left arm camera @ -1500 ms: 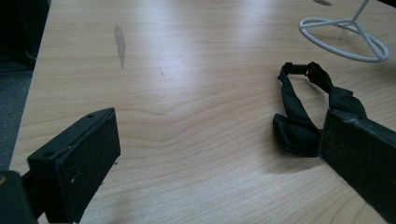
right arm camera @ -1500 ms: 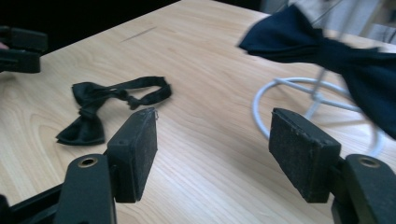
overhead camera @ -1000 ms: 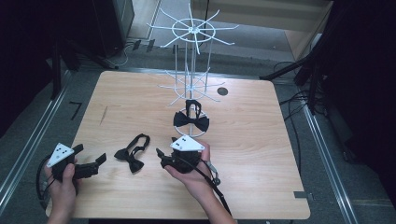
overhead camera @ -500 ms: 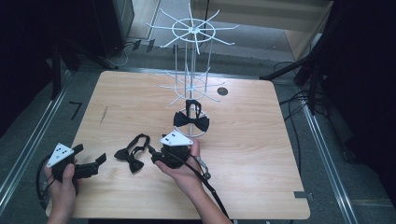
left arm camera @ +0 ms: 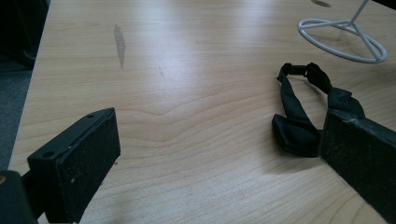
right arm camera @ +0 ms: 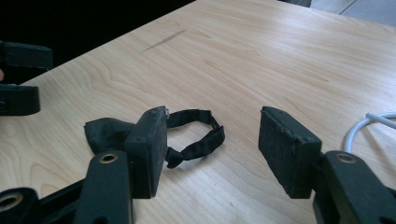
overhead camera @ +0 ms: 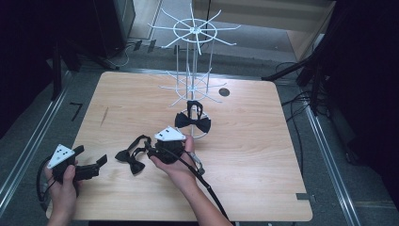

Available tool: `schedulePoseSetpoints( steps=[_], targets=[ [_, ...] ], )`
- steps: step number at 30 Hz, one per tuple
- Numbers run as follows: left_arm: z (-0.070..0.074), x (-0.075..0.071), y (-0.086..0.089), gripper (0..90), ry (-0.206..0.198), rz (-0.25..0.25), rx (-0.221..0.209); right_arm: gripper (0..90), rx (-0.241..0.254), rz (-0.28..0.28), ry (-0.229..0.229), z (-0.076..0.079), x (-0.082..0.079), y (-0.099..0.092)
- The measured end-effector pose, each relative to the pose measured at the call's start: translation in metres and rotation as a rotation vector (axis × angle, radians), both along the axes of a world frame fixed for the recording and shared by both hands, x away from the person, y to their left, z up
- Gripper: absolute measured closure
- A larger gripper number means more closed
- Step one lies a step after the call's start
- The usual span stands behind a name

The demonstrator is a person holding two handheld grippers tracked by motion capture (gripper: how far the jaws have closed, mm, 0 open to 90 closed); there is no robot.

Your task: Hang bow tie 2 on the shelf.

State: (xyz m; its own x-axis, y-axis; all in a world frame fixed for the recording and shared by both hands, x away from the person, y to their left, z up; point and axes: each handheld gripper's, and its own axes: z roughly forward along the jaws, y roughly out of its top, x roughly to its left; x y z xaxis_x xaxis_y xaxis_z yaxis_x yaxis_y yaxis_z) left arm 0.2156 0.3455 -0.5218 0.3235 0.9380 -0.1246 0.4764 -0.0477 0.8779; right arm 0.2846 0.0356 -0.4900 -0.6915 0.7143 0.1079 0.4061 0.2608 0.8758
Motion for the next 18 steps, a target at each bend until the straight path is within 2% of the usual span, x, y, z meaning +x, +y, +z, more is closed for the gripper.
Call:
schedulePoseSetpoints(
  steps=[18],
  targets=[
    [0.000, 0.000, 0.000, 0.0, -0.001, -0.001, -0.004, 50.8, -0.044, -0.025, 0.058, -0.018, 0.021, 0.016]
  ],
)
